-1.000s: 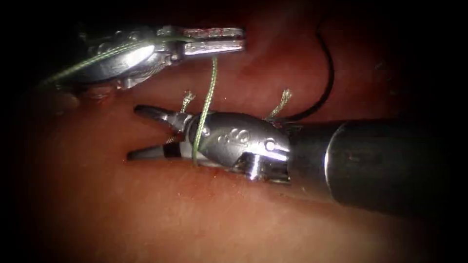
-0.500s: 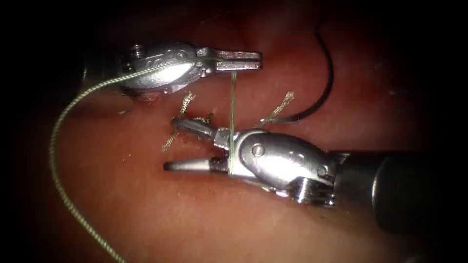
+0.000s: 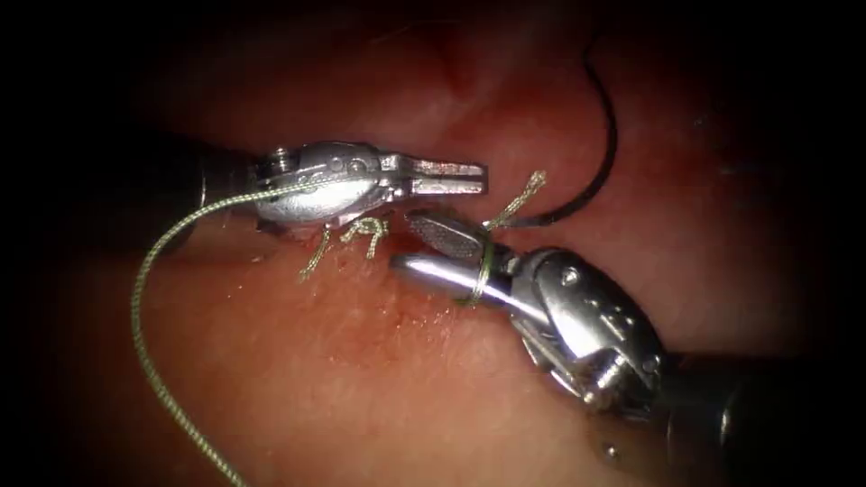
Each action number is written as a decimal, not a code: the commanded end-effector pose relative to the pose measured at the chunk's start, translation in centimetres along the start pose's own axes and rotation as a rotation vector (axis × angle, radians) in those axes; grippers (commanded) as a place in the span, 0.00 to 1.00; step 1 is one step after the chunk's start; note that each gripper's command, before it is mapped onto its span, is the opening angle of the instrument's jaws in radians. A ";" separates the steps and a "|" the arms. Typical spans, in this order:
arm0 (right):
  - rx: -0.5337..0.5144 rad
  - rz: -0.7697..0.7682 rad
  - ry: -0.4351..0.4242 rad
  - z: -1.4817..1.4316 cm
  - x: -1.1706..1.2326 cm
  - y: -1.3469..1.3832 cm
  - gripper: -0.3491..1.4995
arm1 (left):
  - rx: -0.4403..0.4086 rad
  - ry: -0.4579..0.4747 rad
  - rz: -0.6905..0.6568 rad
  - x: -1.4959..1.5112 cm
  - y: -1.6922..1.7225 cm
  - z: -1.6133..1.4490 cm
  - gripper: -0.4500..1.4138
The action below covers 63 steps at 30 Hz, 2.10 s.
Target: Wound Closure
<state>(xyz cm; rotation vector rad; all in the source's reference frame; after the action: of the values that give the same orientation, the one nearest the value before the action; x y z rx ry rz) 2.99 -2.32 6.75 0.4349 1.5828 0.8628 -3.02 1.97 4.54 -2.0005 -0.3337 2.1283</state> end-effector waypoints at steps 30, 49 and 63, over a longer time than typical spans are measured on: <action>-0.506 0.592 0.210 -0.17 -0.16 0.22 0.71 | -0.013 -0.057 0.039 0.07 0.63 -0.12 0.00; -0.571 0.392 0.082 -0.24 -0.03 0.16 0.80 | -0.028 -0.050 0.063 0.28 0.61 -0.09 0.00; -0.344 -0.107 -0.140 -0.63 0.74 0.16 0.81 | 0.003 -0.052 0.085 0.75 0.56 -0.55 0.00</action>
<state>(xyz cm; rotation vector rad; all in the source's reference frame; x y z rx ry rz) 2.15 -1.89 6.30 0.1664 1.2842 0.9660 -2.46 1.67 3.55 -1.9893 -0.2561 2.2350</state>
